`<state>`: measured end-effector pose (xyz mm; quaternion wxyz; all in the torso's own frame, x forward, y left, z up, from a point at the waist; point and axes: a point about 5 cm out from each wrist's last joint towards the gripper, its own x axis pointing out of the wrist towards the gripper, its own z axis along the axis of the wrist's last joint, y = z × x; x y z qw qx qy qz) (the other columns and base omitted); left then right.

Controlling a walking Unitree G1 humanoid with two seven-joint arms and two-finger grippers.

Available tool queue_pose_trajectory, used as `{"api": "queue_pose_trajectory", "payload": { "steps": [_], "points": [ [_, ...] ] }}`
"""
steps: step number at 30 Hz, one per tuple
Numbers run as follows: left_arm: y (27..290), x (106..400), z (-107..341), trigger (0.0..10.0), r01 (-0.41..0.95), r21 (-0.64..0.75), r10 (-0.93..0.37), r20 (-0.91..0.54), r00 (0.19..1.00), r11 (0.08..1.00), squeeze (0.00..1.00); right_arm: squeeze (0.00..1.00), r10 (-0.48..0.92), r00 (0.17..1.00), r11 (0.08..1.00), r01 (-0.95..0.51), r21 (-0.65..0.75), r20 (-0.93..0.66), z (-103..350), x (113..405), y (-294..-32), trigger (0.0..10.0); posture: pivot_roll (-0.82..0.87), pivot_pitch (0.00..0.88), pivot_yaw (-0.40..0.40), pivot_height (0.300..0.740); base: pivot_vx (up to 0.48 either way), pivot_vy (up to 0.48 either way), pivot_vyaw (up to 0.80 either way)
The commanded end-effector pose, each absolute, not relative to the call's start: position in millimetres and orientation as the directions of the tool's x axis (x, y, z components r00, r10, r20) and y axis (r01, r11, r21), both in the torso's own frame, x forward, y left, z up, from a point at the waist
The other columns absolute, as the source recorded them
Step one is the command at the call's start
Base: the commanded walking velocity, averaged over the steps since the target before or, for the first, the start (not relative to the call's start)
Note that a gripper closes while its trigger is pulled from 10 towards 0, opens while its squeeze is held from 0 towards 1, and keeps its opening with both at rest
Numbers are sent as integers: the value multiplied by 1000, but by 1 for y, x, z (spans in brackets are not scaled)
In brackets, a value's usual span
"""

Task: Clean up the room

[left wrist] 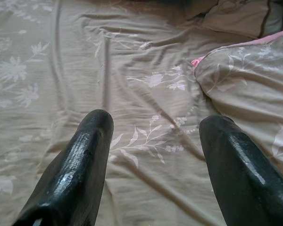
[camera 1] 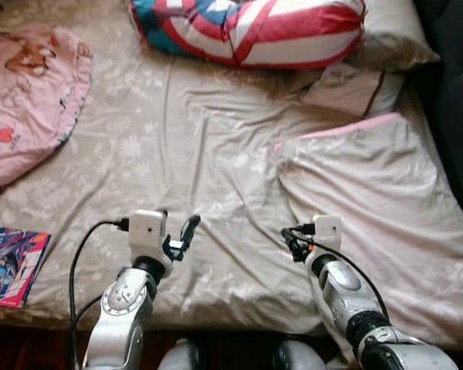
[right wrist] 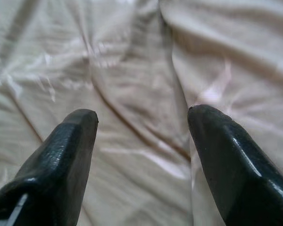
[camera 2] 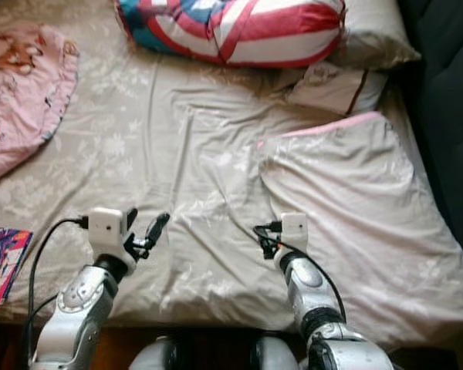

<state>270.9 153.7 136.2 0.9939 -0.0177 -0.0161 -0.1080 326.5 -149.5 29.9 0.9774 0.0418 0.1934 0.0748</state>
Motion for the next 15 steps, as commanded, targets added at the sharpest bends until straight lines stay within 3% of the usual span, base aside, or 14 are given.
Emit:
{"api": "queue_pose_trajectory", "payload": {
  "steps": [1,15],
  "points": [
    [156,264,135,10000,212,-41,-212,7,977,976,0,0,163,885,986,-125,113,-437,14,315,-148,10000,111,425,49,740,0,0,0],
    [163,252,153,10000,200,-22,-201,-16,980,980,0,0,70,828,997,-68,24,-557,-7,296,-170,10000,147,440,56,740,0,0,0]
  ]
}}
